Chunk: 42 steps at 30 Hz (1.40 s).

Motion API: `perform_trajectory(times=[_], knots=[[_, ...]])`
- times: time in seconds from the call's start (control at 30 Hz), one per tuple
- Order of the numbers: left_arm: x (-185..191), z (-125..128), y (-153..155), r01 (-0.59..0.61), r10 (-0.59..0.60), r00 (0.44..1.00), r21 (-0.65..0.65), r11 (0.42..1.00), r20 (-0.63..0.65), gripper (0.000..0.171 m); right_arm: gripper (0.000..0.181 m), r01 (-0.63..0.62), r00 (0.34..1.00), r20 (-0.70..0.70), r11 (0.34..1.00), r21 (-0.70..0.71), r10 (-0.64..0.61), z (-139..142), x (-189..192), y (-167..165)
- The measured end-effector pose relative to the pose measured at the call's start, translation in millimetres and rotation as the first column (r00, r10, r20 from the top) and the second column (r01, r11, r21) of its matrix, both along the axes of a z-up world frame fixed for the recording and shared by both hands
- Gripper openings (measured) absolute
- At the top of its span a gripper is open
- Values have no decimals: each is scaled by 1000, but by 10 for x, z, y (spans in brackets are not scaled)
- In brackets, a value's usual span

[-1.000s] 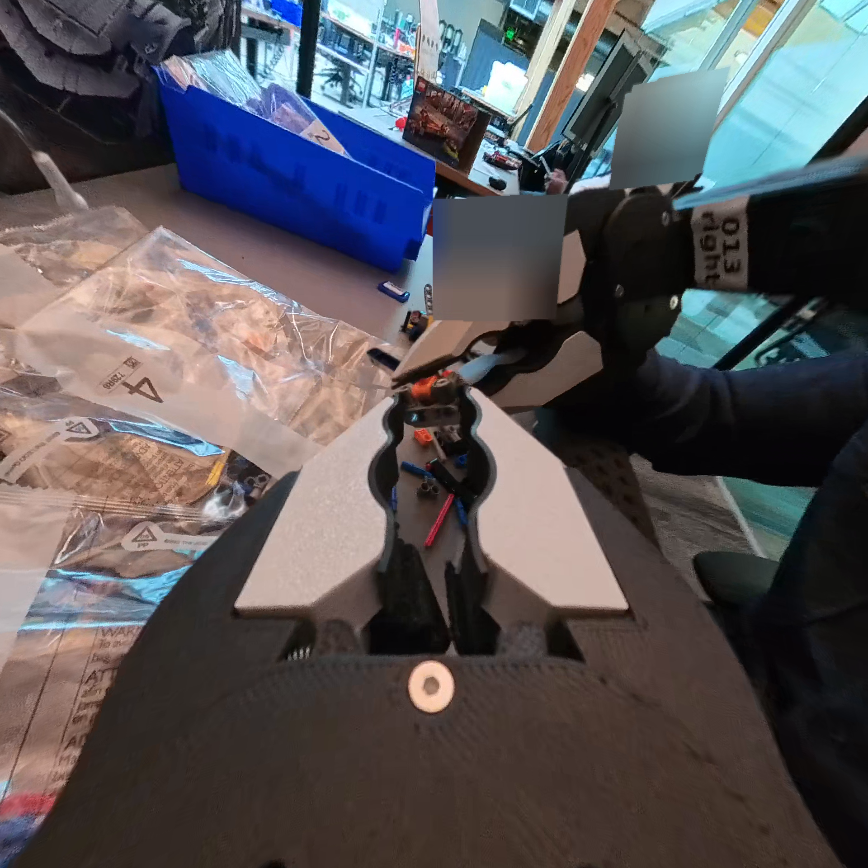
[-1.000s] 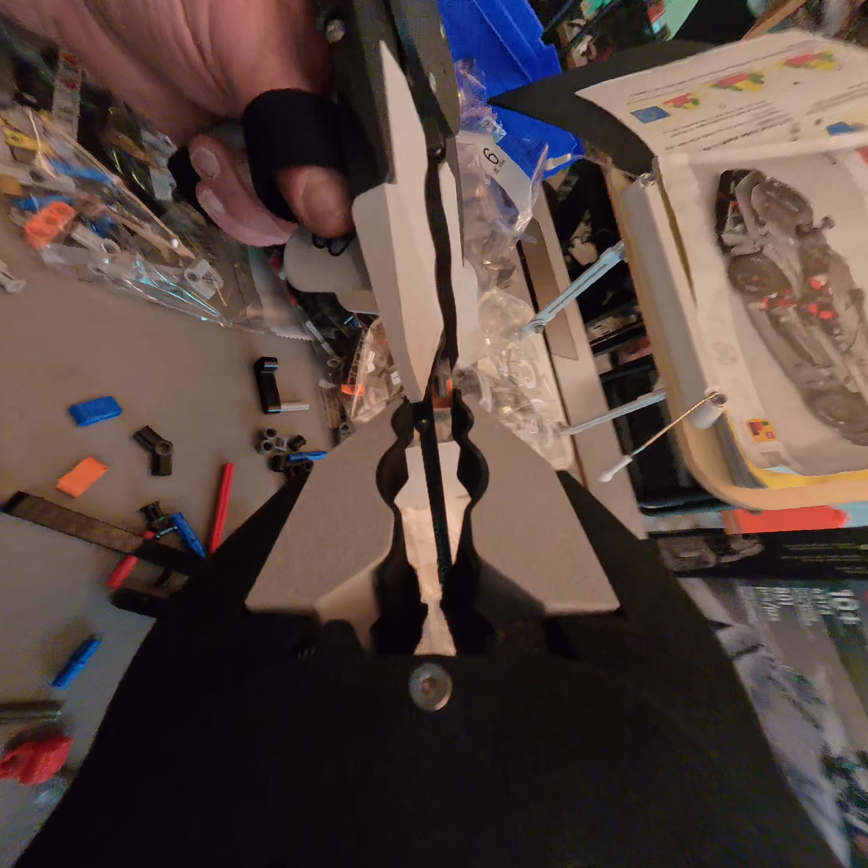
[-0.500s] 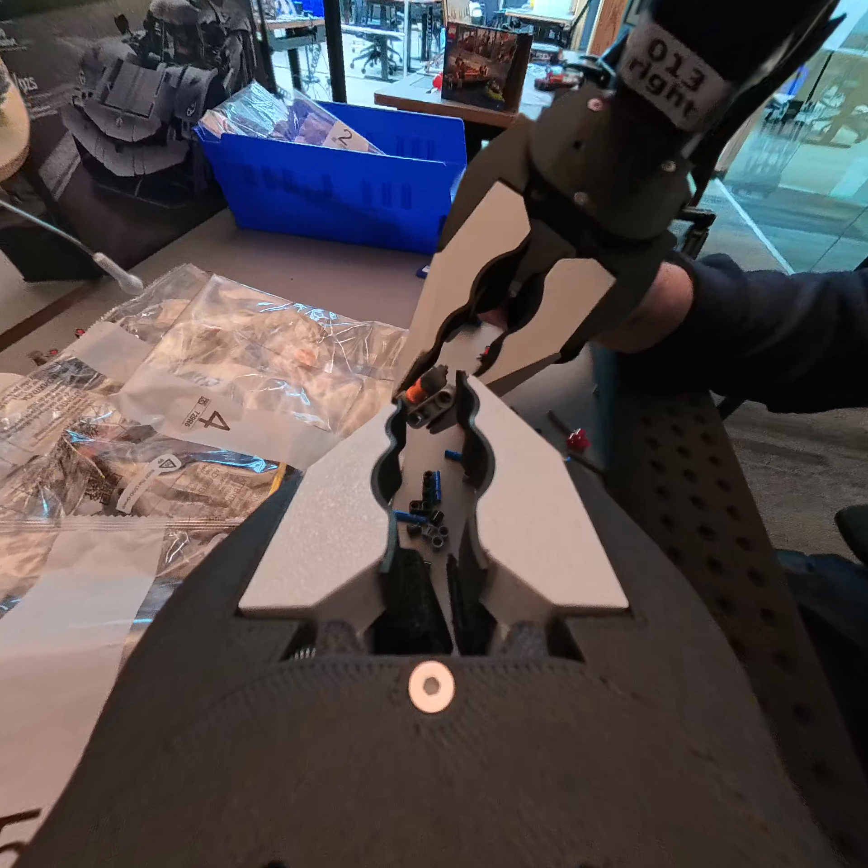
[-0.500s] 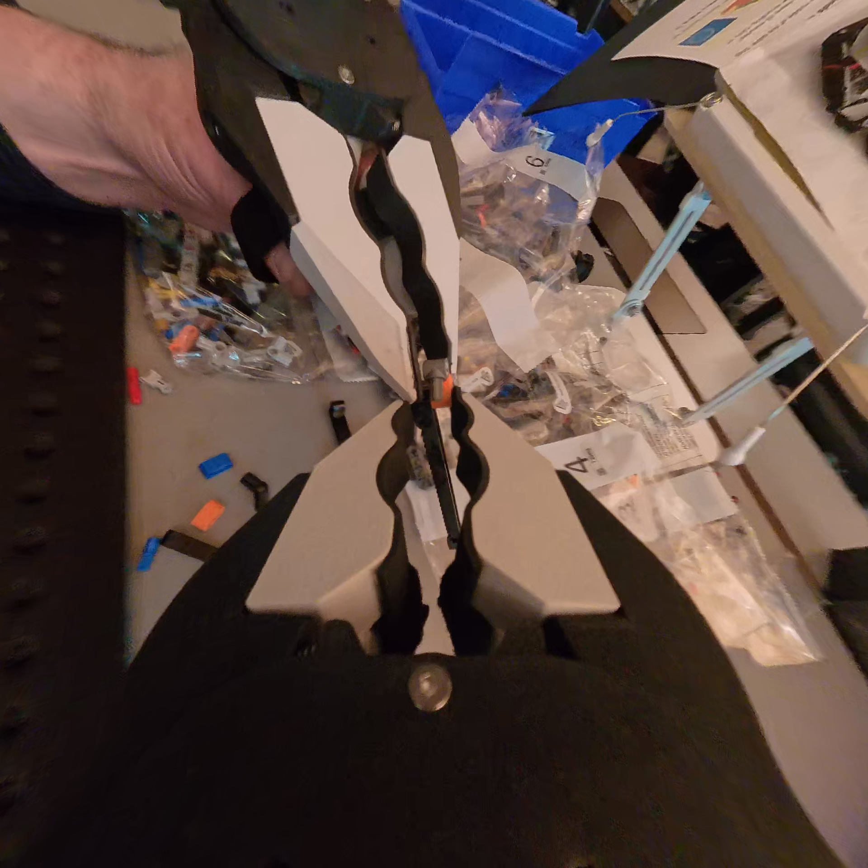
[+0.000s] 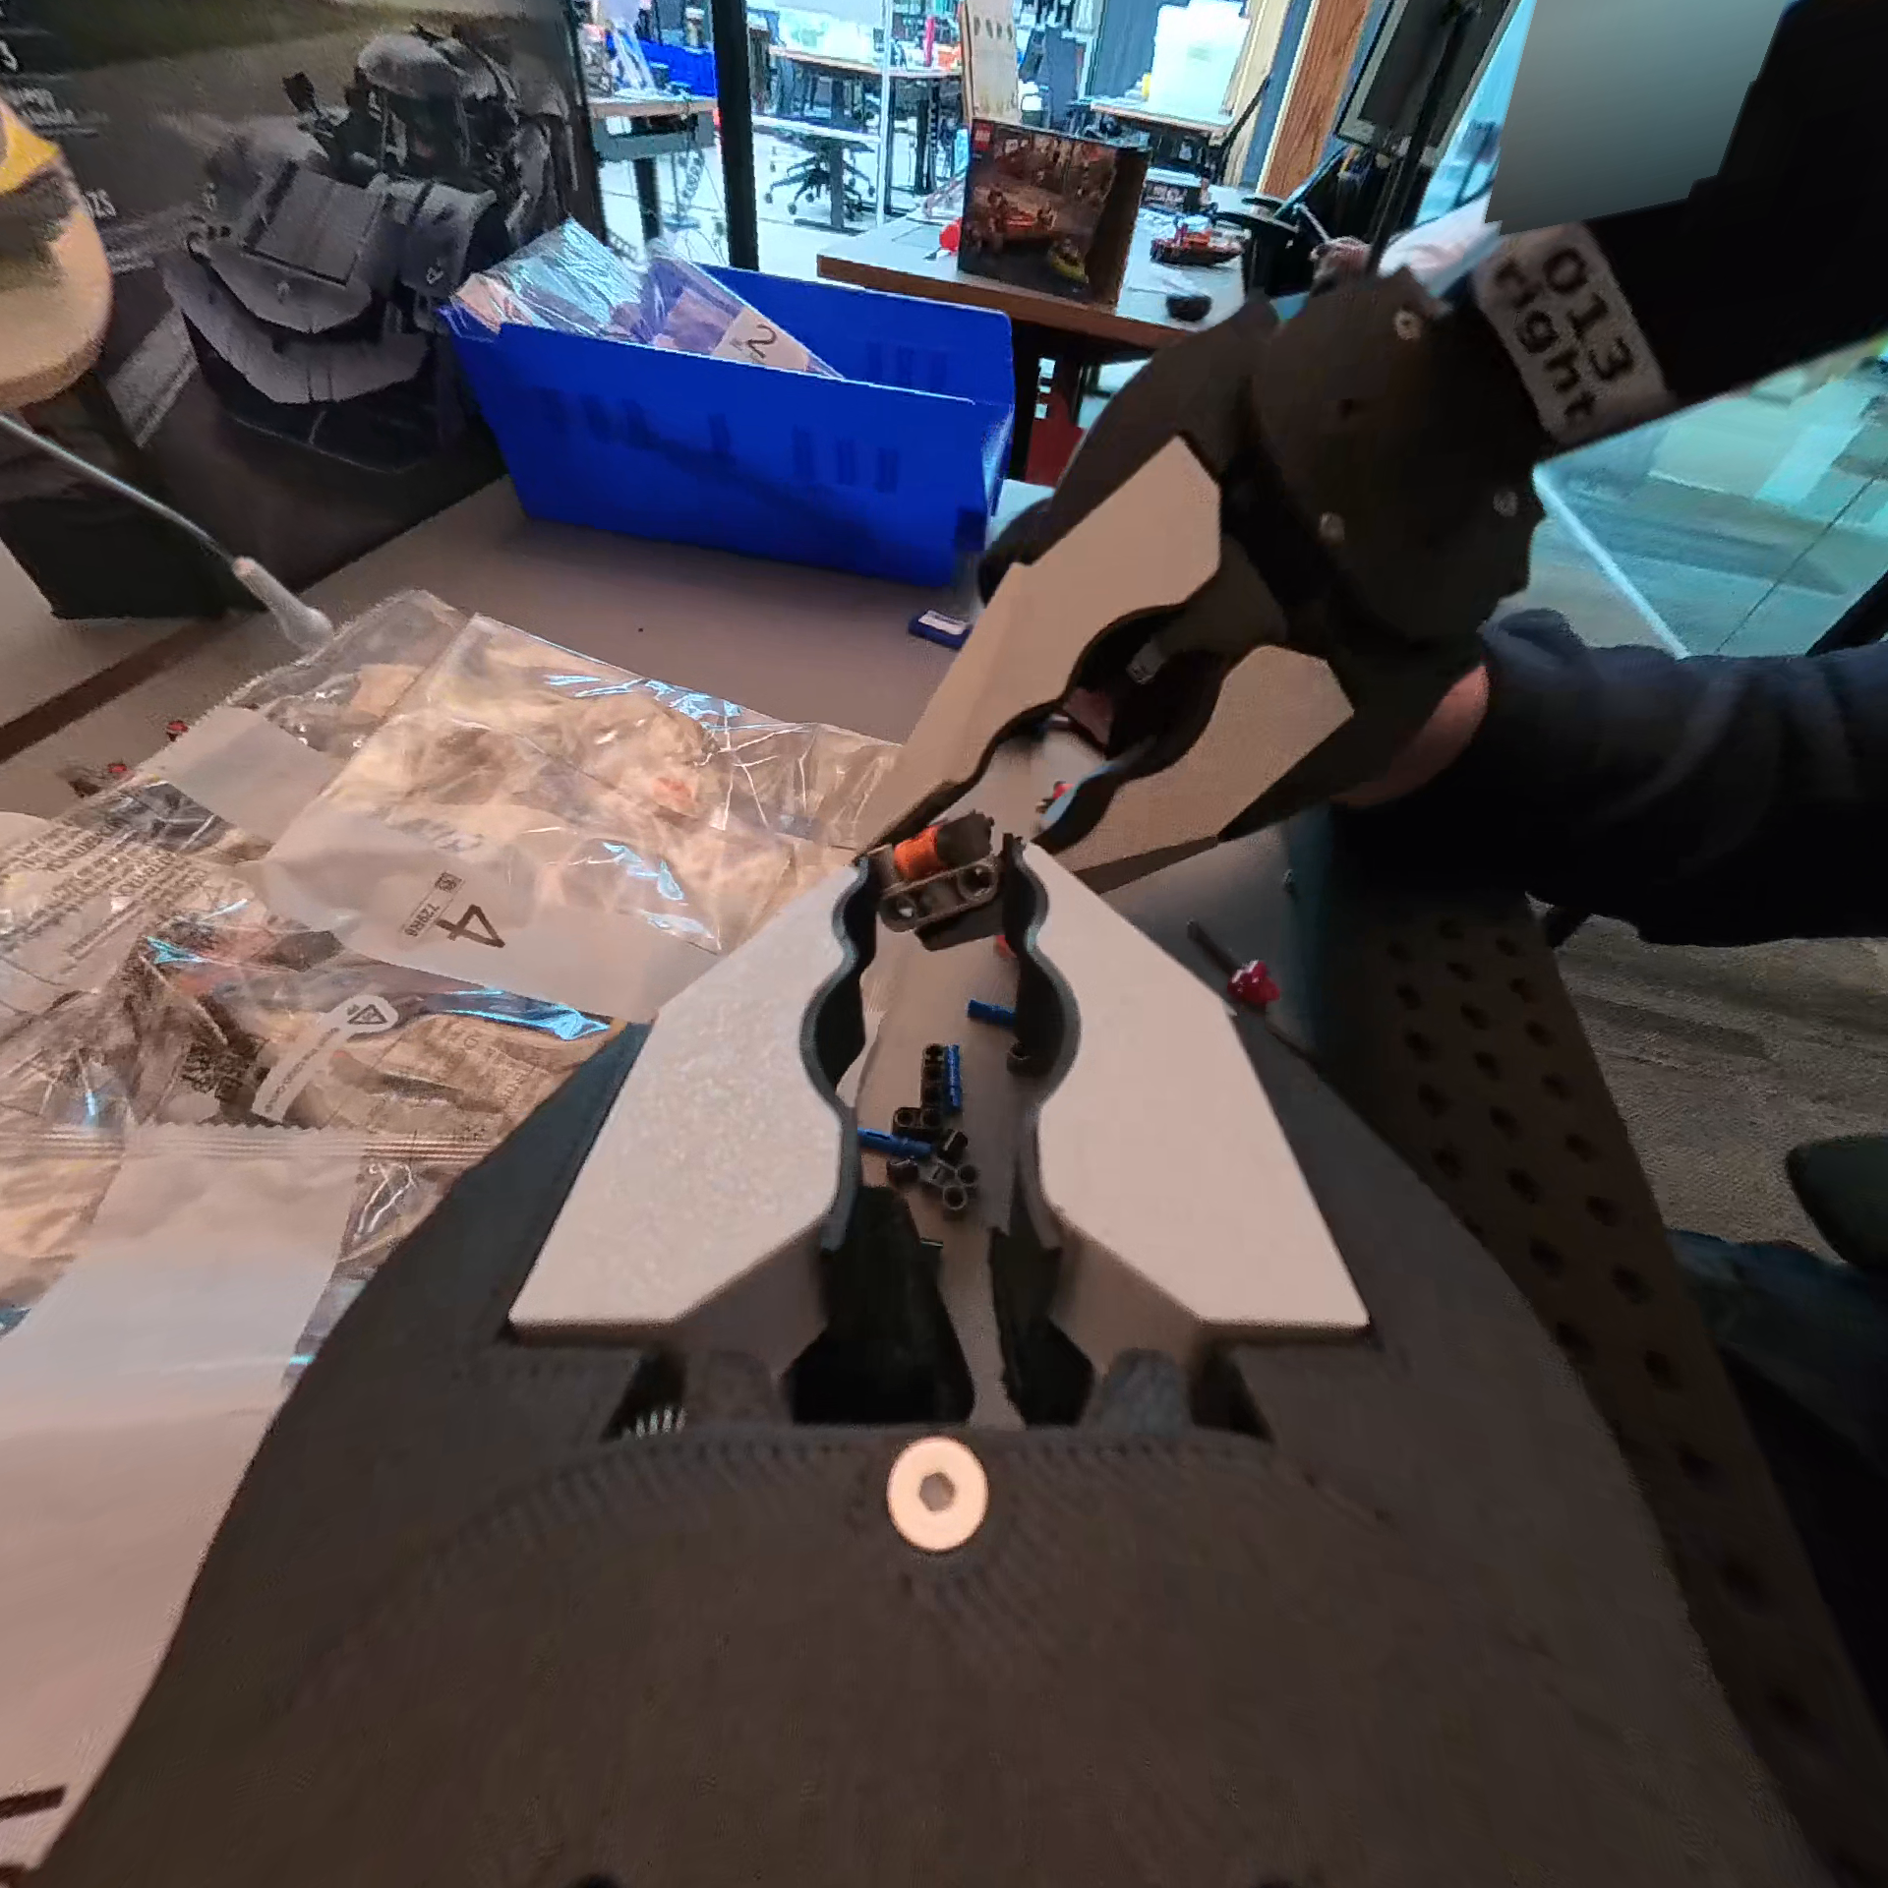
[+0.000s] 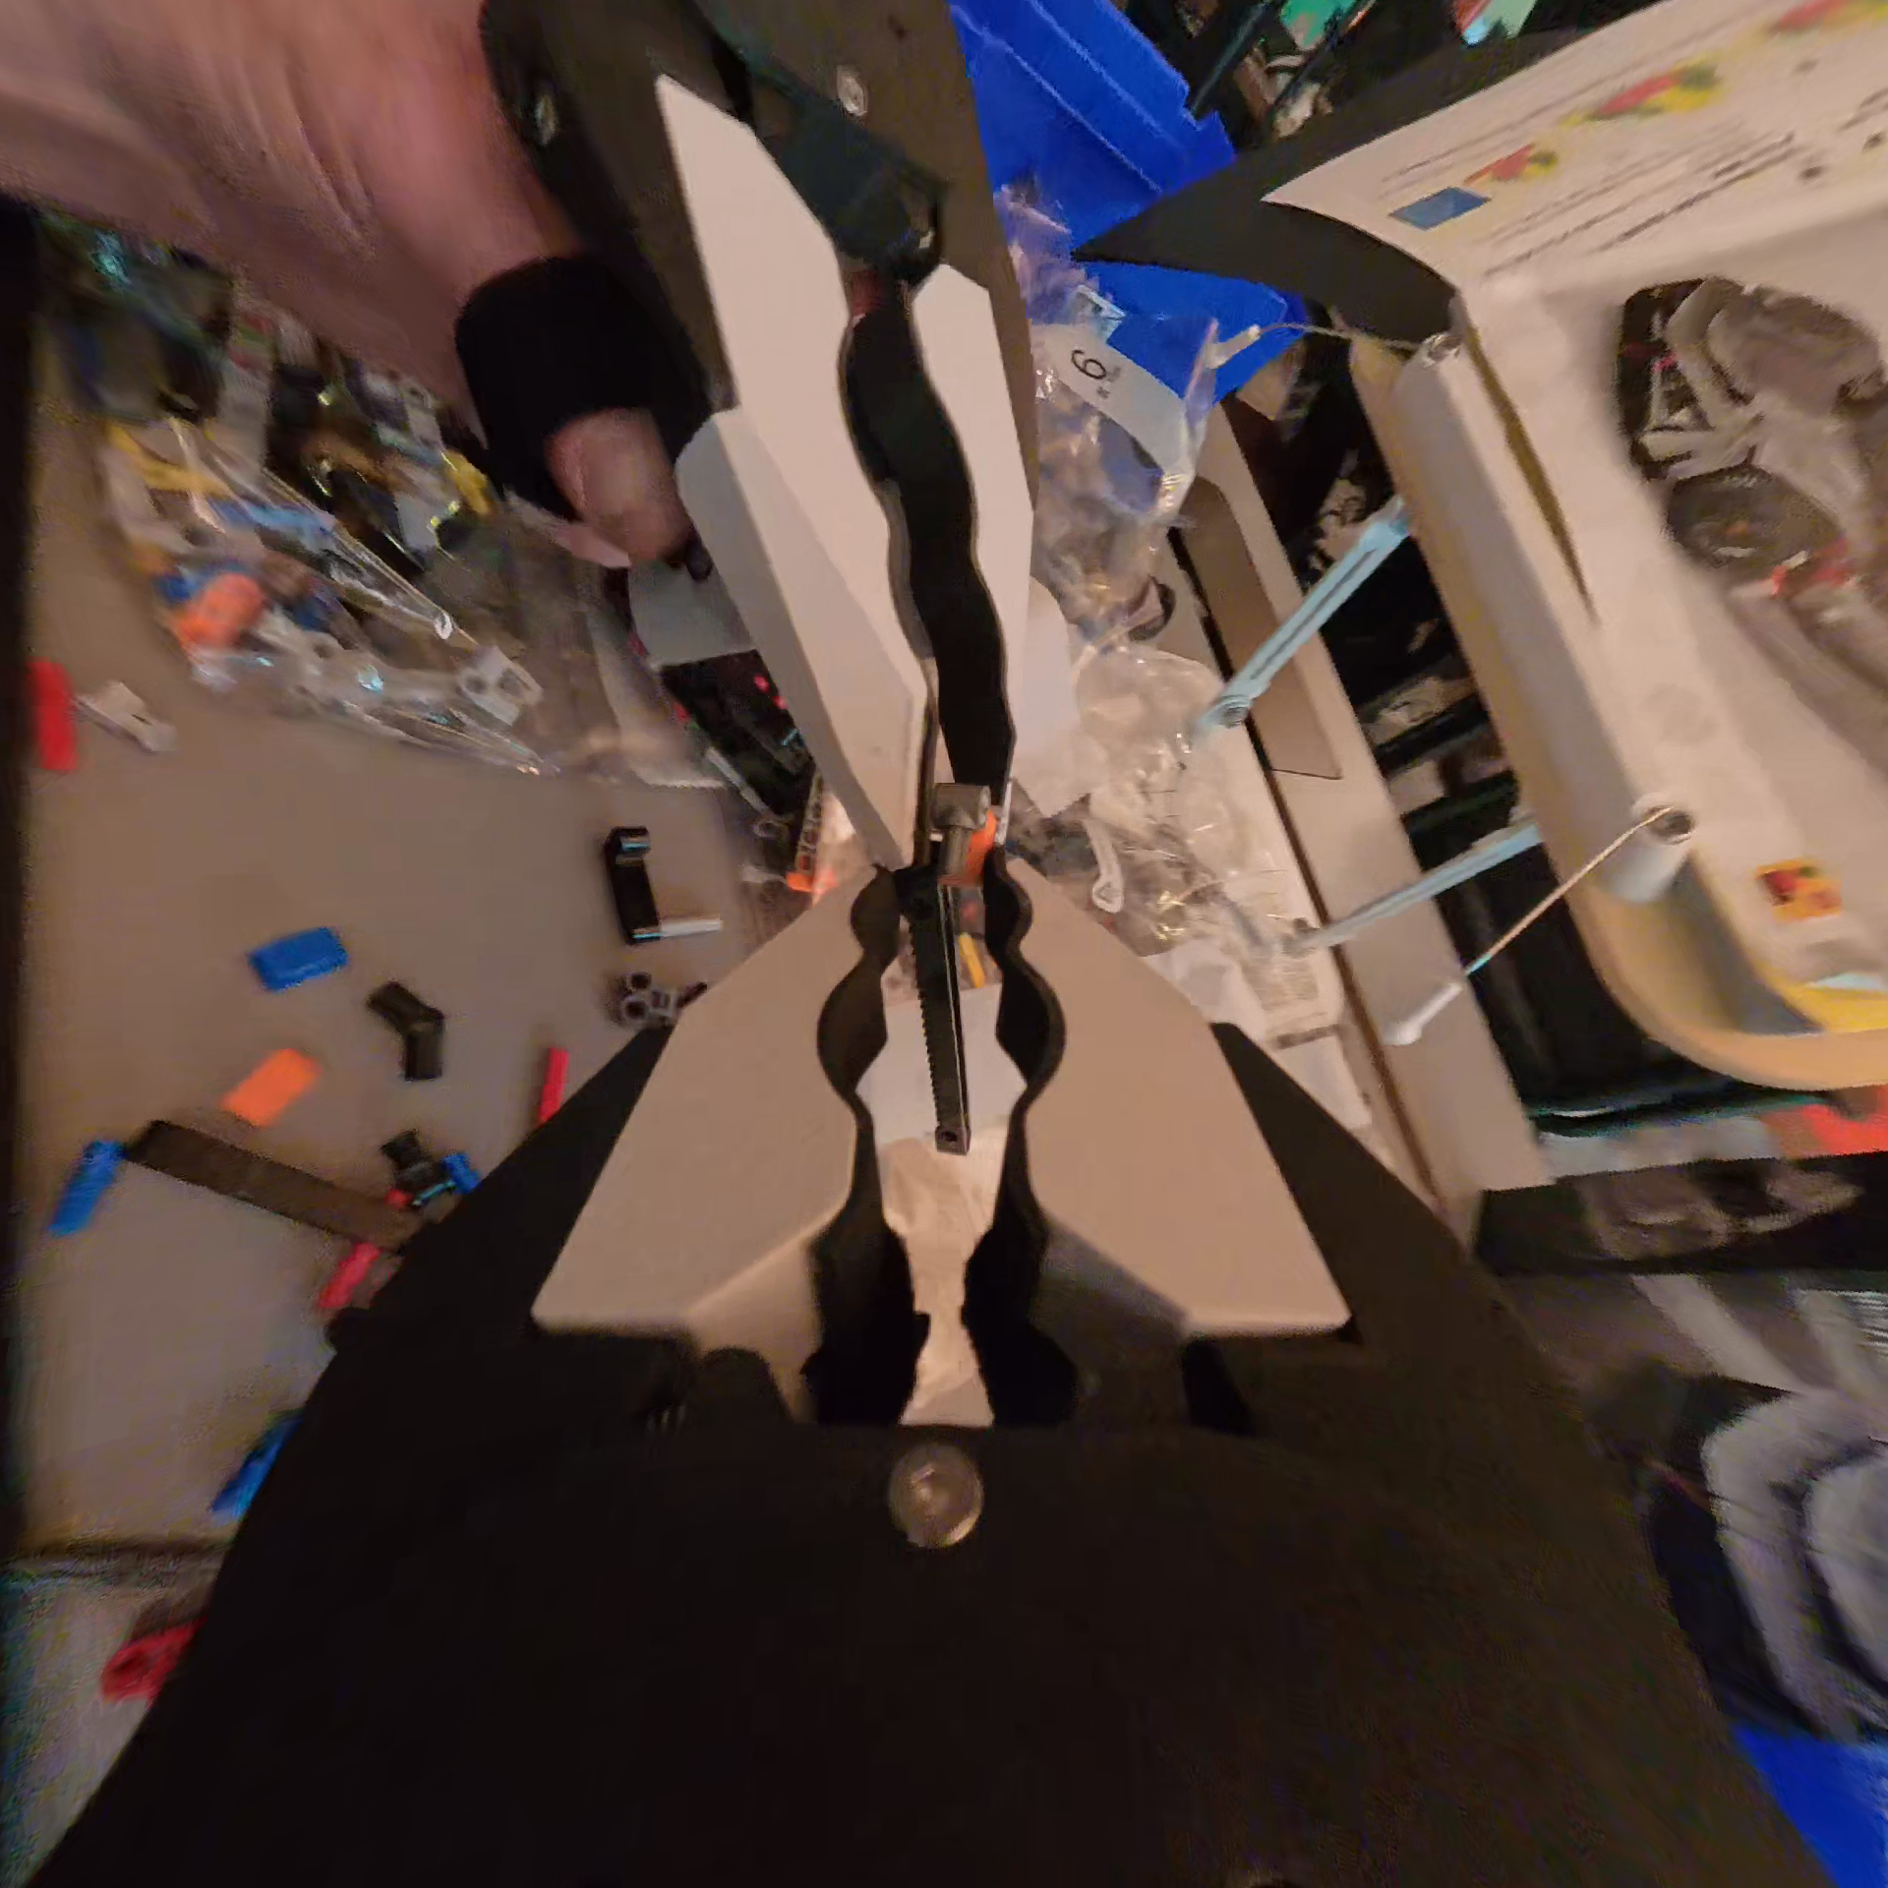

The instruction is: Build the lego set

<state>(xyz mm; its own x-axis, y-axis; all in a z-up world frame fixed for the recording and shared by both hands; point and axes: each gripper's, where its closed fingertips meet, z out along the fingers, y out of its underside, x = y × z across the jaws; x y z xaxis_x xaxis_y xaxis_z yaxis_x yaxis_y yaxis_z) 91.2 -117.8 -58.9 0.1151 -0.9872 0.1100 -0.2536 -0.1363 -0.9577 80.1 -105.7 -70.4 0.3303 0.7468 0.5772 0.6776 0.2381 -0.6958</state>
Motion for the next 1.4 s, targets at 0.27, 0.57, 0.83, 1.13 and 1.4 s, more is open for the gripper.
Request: perform_trajectory(times=[0.27, 0.57, 0.83, 1.13, 1.4], knots=[[2, 32, -11, 20, -17, 999, -77, 997, 47, 24, 14, 41, 991, 117, 975, 216, -68, 67, 7, 37], [-8, 22, -34, -5, 5, 1000, -7, 1000, -17, 23, 14, 49, 998, 38, 997, 60, -52, 43, 2, 6], [-3, 10, -79, 2, 4, 998, 103, 995, -62, 20, 12, -65, 988, -155, 968, -241, 27, 9, -28, -96], [-18, -53, -83, 14, 16, 992, 237, 971, -125, 7, 6, -221, 942, -328, 876, -429, 77, 41, 30, -158], [-7, -49, -61, 15, -6, 997, 137, 990, -71, 24, 6, -89, 987, -150, 985, -150, 67, 54, 67, -35]])
